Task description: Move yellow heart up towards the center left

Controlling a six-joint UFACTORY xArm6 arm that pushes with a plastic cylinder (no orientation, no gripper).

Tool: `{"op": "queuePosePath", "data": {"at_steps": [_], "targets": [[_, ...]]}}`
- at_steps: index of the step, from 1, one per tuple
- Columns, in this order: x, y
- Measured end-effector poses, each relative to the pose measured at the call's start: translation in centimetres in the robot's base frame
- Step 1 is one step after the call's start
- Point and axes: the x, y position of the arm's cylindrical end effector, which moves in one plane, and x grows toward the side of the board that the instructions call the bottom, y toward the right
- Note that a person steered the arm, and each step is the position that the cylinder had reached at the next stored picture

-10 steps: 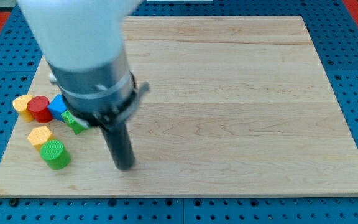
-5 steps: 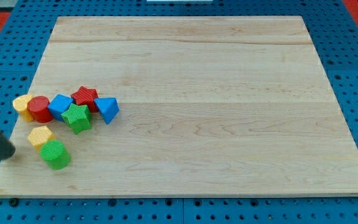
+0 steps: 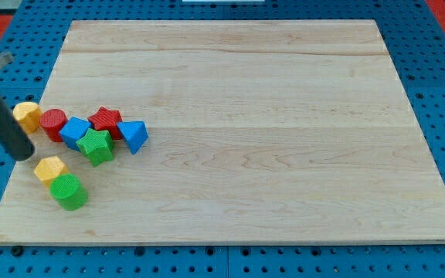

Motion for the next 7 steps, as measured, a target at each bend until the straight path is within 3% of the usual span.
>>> {"op": "queuePosePath", "data": {"at_steps": [2,5,6,7], "targets": [[-1.8,-0.5],[-10.3,1.9],[-10.9,4.3],[-6.3,3.3]]}}
